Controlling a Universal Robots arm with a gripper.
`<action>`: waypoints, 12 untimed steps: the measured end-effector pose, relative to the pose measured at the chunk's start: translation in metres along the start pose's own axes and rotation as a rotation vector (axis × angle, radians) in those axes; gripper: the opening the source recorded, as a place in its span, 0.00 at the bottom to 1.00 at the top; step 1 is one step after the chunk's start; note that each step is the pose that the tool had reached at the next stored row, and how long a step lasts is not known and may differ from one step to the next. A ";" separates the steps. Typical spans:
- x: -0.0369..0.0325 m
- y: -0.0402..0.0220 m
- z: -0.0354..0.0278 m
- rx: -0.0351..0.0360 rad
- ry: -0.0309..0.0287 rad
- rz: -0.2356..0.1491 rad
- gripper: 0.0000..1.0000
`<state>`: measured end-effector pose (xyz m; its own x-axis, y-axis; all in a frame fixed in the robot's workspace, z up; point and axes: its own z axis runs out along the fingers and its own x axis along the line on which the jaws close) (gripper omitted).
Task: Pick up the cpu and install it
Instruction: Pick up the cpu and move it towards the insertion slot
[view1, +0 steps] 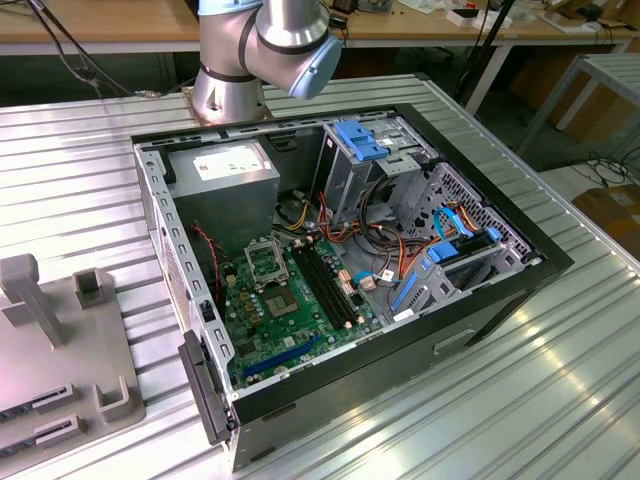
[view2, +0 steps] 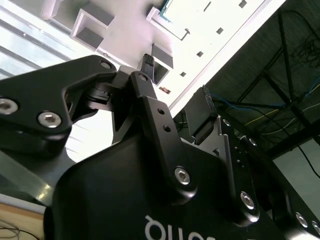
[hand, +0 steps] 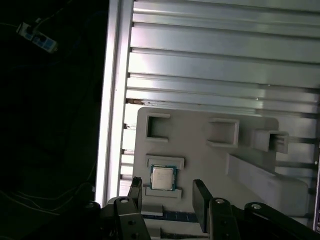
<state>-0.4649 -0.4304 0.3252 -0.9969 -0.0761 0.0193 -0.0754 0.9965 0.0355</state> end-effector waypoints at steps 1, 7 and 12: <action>0.0002 -0.0008 0.0019 -0.0001 0.0000 0.001 0.53; 0.0003 -0.0017 0.0089 -0.0001 0.0000 0.001 0.53; 0.0003 -0.0017 0.0103 0.0000 0.0000 0.001 0.53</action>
<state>-0.4653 -0.4319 0.3148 -0.9970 -0.0748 0.0194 -0.0741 0.9966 0.0355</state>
